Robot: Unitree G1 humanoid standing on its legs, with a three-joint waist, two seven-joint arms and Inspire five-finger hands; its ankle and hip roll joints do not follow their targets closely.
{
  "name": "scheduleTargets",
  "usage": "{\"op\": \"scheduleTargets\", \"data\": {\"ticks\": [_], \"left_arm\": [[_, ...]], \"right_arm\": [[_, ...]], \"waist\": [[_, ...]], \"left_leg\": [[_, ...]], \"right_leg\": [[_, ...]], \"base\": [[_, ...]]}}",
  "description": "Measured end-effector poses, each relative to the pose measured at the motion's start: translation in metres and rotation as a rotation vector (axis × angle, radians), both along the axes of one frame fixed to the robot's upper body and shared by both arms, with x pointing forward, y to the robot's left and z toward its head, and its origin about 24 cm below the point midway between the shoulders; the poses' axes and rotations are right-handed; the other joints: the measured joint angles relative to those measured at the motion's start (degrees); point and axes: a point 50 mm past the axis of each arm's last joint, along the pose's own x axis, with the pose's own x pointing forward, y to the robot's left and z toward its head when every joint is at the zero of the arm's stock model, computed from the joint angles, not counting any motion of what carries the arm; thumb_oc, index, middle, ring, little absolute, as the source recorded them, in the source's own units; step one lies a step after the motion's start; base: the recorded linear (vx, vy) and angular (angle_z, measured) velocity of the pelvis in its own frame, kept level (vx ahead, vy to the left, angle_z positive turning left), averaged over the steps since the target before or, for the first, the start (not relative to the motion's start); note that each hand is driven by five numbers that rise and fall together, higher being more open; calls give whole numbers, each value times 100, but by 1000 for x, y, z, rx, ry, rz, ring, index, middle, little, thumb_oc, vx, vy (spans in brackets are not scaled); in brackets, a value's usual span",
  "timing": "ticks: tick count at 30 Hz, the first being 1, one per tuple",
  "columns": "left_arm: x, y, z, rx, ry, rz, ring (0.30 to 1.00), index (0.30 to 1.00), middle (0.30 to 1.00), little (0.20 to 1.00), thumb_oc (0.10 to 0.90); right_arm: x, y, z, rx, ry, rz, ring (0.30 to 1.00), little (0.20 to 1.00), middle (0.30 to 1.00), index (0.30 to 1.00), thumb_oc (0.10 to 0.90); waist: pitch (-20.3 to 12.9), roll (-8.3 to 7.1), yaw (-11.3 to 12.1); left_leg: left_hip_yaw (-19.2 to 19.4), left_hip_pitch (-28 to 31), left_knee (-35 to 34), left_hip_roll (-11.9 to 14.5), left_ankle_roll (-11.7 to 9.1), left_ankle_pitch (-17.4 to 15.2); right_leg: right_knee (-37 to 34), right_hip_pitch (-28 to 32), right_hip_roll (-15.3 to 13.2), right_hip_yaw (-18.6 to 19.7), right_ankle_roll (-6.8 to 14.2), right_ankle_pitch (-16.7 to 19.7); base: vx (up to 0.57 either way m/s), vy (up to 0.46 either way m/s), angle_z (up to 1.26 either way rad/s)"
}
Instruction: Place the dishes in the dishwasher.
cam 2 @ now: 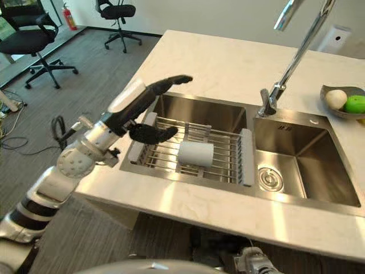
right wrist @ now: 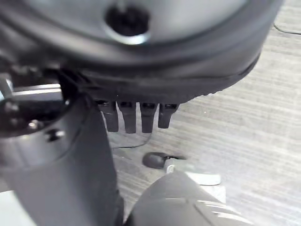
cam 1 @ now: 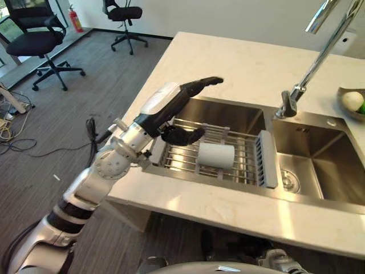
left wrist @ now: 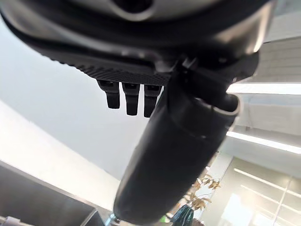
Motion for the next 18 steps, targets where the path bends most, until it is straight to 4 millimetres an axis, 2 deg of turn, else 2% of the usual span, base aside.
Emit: {"op": "scheduleTargets", "data": {"ticks": [1,2,3,4,5,6,7,8,9,10,11,12,13,15,16,18], "left_arm": [[0,0,0,0,0,0,900,900,900,900,800],[-1,-15,-1,-33,5,-50,900,900,900,900,800],[-1,-27,-9,-44,40,-82,900,900,900,900,800],[-4,-37,-22,4,82,-124,900,900,900,900,800],[-4,-40,-27,30,100,-139,900,900,900,900,800],[-3,-39,-32,29,119,-126,900,900,900,900,800],[5,-39,-40,46,158,-101,900,900,900,900,800],[7,-40,-44,66,178,-91,900,900,900,900,800],[13,-36,-58,125,239,-46,900,900,900,900,800],[14,-34,-59,127,243,-38,900,900,900,900,800],[15,-35,-58,123,241,-34,900,900,900,900,800],[15,-35,-56,121,234,-31,900,900,900,900,800],[15,-31,-51,115,205,-16,900,900,900,900,800],[18,-24,-47,131,188,16,900,900,900,900,800],[22,-17,-47,152,181,57,900,900,900,900,800],[23,-15,-48,159,182,70,900,900,900,900,800]], "right_arm": [[0,0,0,0,0,0,900,900,900,900,800],[0,10,-3,9,16,8,900,900,900,900,800],[3,13,-3,19,15,8,900,900,900,900,800],[-6,21,-7,52,37,-26,900,900,900,900,800],[-7,29,-8,61,30,-34,900,900,900,900,800],[-1,30,-7,65,16,-34,900,900,900,900,800],[6,32,-5,78,-6,-48,900,900,900,900,800],[8,32,-4,94,-21,-83,900,900,900,900,800],[2,19,-4,98,-15,-152,900,900,900,900,800],[-3,16,-5,89,2,-156,900,900,900,900,800],[-7,15,-6,82,19,-155,900,900,900,900,800],[-15,13,-8,71,43,-153,900,900,900,900,800],[-27,14,-11,56,95,-122,900,900,900,900,800],[-31,20,-13,62,119,-78,900,900,900,900,800],[-34,21,-14,57,133,-58,900,900,900,900,800],[-32,22,-14,56,126,-51,900,900,900,900,800]], "waist": [[0,0,0],[-58,-312,-41],[-123,-447,28],[-219,-508,-48],[-291,-621,-54],[-243,-543,98],[-88,-229,156],[-53,-145,64],[-31,178,-85],[-29,209,-66],[-43,219,25],[-68,226,240],[-124,108,473],[-138,-3,465],[-148,-17,476],[-152,-22,480]], "left_leg": [[0,0,0,0,0,0],[309,315,-877,-266,289,154],[478,253,-1135,-470,460,419],[715,264,-1250,-571,570,587],[991,-160,-759,-809,630,516],[1369,-384,-511,-775,866,403],[1390,-441,-564,-461,828,371],[1347,-423,-584,-431,810,448],[1236,-138,-1109,-308,830,845],[1227,-66,-1249,-316,870,936],[1265,-12,-1387,-339,872,1023],[1377,47,-1533,-387,862,1107],[1471,35,-1705,-535,931,1196],[1484,18,-1897,-696,940,1328],[1643,34,-2000,-749,972,1433],[1728,69,-2028,-746,952,1445]], "right_leg": [[0,0,0,0,0,0],[-29,-241,-248,387,225,202],[9,-450,-527,567,467,80],[420,-694,-562,370,500,13],[580,-829,-619,102,270,525],[406,-1055,-492,-375,215,1234],[934,-1209,-259,-756,129,1082],[1242,-1213,-204,-721,204,711],[2425,-807,75,-499,416,-766],[2758,-610,142,-313,436,-1046],[3004,-345,171,-285,490,-1406],[3015,-95,117,-335,506,-1681],[2119,497,-66,-530,491,-1844],[1028,971,-206,-437,445,-1797],[392,1156,-329,-344,432,-1603],[206,1203,-368,-322,467,-1522]], "base": [[-145,159,-51],[-258,135,-52],[-489,290,-78],[-606,365,-64],[-356,233,-94],[-206,120,-114],[-145,62,-97],[-232,54,-29],[-205,-14,18],[-195,-60,17],[-97,-51,-11],[-47,-89,-45],[2,-63,-50],[-9,-117,-27],[-9,-158,-32],[3,-92,-34]]}}
